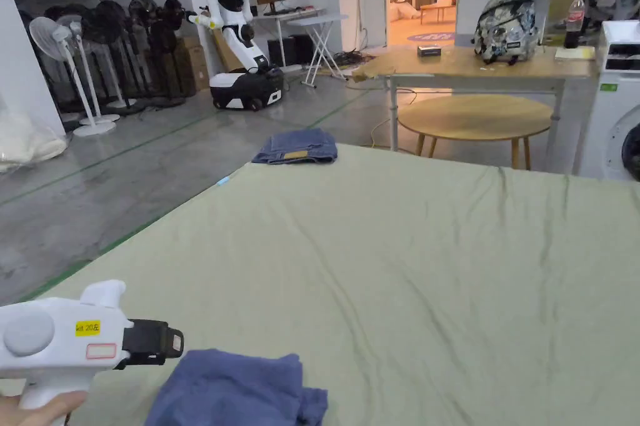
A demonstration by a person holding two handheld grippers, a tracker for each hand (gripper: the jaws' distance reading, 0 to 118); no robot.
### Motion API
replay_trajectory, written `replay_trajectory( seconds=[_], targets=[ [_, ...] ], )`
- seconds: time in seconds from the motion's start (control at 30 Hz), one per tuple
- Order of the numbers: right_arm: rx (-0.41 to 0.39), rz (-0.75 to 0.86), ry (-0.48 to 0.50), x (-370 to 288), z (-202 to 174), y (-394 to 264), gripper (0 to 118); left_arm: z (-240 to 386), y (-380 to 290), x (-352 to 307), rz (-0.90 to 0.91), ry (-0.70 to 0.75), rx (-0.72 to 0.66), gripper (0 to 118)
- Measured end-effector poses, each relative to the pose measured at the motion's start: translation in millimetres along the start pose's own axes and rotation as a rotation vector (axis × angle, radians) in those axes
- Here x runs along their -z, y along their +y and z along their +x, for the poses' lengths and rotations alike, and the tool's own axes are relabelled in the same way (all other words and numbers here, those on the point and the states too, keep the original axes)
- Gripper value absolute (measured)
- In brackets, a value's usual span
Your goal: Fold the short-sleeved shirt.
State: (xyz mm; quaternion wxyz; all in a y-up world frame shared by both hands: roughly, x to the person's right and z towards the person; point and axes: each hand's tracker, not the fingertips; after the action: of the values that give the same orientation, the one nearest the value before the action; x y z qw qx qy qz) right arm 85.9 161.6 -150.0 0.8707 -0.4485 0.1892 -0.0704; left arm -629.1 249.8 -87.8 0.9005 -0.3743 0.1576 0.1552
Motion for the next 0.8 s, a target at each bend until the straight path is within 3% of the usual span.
replay_trajectory(
  seconds=[0.1, 0.17, 0.33, 0.43, 0.5, 0.57, 0.67, 0.73, 0.8],
  targets=[
    [0.009, 0.124, 0.000, -19, 3, 13, 0, 44, 1, -50, 0.140, 0.028, 0.153, 62],
    [0.029, 0.213, 0.006, -33, 3, 22, 0, 64, 1, -80, 0.275, -0.012, 0.227, 62],
    [0.003, 0.369, 0.024, -66, -6, 55, 0, 160, -18, -152, 0.664, -0.059, 0.243, 62],
    [-0.069, 0.484, 0.005, -84, -22, 69, 0, 221, -33, -169, 0.754, -0.104, 0.316, 62],
    [-0.136, 0.590, -0.095, -93, -34, 73, 0, 254, -43, -168, 0.794, -0.113, 0.366, 62],
    [-0.169, 0.677, -0.143, -101, -43, 75, 0, 278, -50, -163, 0.816, -0.148, 0.379, 55],
    [-0.144, 0.738, -0.134, -107, -47, 81, 0, 297, -47, -152, 0.831, -0.232, 0.252, 45],
    [-0.138, 0.750, -0.146, -110, -47, 86, 0, 303, -49, -148, 0.810, -0.300, 0.204, 15],
    [-0.125, 0.755, -0.150, -114, -45, 92, 0, 298, -51, -139, 0.784, -0.354, 0.196, 0]
  ],
)
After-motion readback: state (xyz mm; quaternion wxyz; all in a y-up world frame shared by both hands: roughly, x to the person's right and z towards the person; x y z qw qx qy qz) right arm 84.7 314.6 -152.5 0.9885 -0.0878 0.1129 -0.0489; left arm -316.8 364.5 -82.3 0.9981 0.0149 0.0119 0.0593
